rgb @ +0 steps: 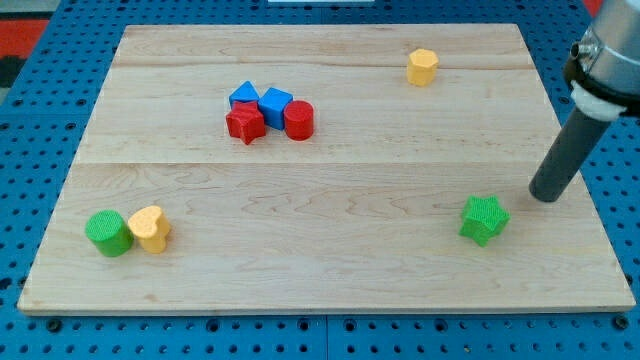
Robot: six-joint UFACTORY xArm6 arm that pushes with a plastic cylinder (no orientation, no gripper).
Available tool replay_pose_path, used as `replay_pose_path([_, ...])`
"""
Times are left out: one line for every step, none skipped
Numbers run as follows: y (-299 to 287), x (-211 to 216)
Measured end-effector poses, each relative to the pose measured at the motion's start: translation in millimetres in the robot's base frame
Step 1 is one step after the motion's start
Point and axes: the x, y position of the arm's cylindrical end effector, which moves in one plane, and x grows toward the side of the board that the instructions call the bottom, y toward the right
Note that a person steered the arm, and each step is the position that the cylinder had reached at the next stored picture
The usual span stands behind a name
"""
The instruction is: Place green star on top of the yellow heart
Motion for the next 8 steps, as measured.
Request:
replay_pose_path([-54,21])
replay_pose_path([-73,49])
replay_pose_path([-75,70])
replay_pose_path([-149,72])
replay_pose_path([-161,49])
replay_pose_path([-151,34])
replay_pose_path([-158,26])
replay_pose_path([-171,15])
